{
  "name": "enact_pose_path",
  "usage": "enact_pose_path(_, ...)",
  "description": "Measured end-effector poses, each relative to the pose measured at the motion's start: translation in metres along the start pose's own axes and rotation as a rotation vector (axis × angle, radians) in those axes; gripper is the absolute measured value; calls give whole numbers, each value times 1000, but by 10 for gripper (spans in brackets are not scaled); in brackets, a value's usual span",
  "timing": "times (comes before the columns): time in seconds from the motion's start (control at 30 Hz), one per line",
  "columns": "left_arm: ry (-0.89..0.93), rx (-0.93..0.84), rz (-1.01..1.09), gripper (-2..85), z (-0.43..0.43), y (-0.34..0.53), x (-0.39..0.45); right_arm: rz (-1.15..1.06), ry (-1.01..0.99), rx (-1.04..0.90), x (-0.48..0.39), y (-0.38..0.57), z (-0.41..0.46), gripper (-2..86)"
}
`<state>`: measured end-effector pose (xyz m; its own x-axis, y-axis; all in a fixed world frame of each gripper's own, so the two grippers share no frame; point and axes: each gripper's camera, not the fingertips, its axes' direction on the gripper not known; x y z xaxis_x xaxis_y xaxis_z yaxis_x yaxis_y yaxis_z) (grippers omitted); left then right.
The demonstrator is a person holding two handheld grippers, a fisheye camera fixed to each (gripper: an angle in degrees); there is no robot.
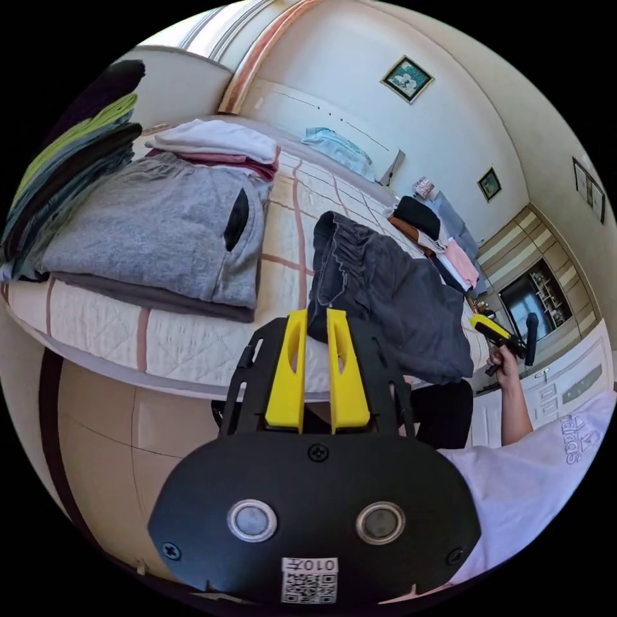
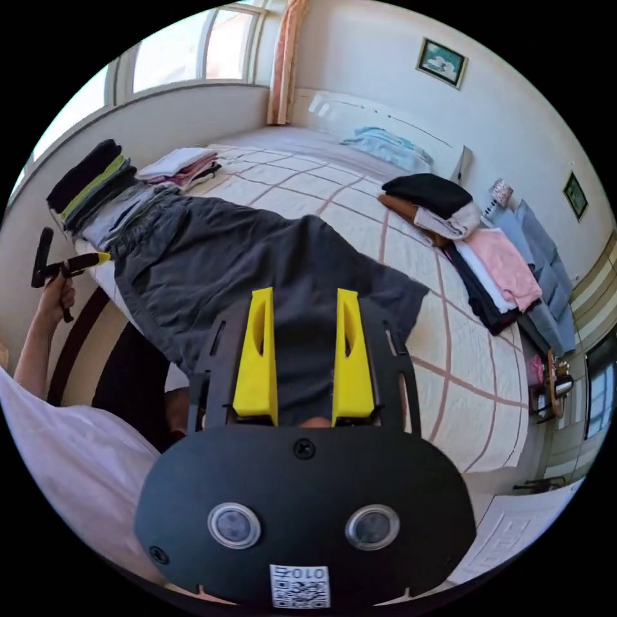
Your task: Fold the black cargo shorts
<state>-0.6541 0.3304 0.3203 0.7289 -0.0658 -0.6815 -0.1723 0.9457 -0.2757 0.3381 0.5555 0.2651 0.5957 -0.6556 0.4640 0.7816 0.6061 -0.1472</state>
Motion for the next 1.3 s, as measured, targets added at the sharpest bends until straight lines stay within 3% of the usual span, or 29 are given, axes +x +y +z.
enact_pose_path(0.17,85,-64,30,66,16,-6,-19,-435,-244,76,-197,-58,21,139)
enact_pose_path(0.37,232,-52,-54,78,13,-2,-67,-693,-193,19,-341,-74,68,157)
enact_pose_path(0.57,374,-28,-119,91,20,6,-106,-739,-35,-22,-404,-58,98,165)
enact_pose_path(0.7,575,92,-179,92,21,8,-130,-731,27,-3,-426,-50,101,161)
enact_pose_path(0.9,799,151,-173,72,27,-3,-140,-599,46,33,-447,-45,100,160)
enact_pose_path(1.07,685,151,-99,67,12,-15,-134,-621,105,51,-471,-30,111,159)
enact_pose_path(1.13,412,110,-49,68,-14,-14,-131,-633,120,51,-475,-25,112,157)
enact_pose_path(1.2,330,83,-83,72,-18,-10,-141,-641,134,50,-479,-21,115,155)
enact_pose_path(1.3,425,39,-156,79,3,-4,-161,-666,167,44,-484,-12,117,141)
